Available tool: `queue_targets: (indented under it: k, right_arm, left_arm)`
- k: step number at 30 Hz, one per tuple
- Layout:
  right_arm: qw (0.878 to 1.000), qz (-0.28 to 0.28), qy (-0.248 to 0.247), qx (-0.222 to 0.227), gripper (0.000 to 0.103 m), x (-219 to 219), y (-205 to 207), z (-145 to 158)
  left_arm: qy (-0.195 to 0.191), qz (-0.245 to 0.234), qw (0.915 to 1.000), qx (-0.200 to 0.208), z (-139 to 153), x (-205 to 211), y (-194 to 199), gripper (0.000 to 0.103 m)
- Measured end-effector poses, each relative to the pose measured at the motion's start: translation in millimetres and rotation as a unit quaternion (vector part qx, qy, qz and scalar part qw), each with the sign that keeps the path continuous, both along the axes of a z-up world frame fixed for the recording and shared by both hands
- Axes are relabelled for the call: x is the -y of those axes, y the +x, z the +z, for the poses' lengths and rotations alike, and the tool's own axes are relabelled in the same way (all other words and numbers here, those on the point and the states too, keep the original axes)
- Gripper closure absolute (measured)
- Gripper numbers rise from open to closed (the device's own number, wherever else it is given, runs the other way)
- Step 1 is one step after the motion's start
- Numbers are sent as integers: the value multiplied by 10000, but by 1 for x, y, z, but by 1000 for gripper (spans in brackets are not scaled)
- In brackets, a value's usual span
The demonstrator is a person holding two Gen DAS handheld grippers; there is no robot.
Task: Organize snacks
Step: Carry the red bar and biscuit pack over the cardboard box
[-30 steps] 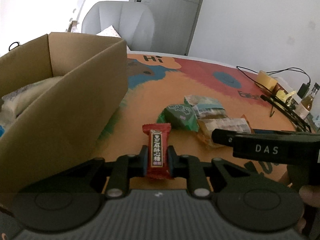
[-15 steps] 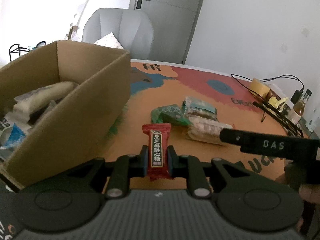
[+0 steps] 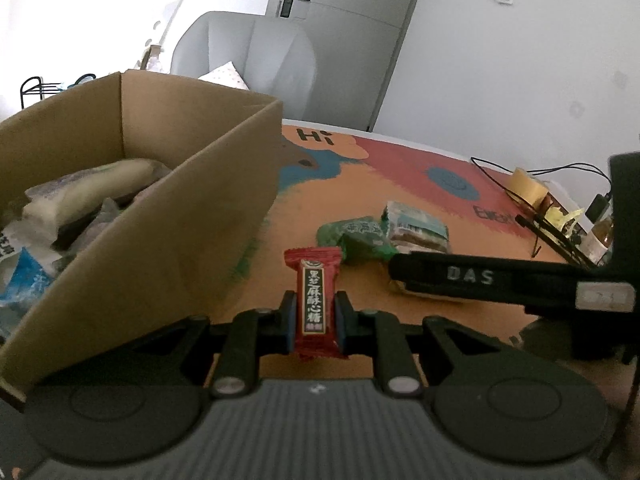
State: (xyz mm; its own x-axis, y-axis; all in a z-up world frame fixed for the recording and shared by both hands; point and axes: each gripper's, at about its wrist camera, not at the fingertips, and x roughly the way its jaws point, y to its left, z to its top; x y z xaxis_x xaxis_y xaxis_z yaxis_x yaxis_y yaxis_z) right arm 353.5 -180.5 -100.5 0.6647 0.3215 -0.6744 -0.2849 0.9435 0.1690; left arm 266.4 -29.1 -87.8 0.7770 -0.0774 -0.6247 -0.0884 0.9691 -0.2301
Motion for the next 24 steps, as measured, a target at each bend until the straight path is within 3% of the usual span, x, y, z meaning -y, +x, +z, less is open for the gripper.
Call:
queue_targets:
  k: [9,17,24]
  right_arm:
    - [9994,17,-305,179,0,-5,3,-8]
    - [9983,156,-492,266,26,14,-11,-2]
    - [9985,120,-348,413,30,28,-28,10]
  left_arm:
    - [-33,-1,9999,-129,-8,1,8,85]
    - [-13,-14,10000,-59,-5,7,4,85]
    - [26,-61,9999,153,14,12,-8,85]
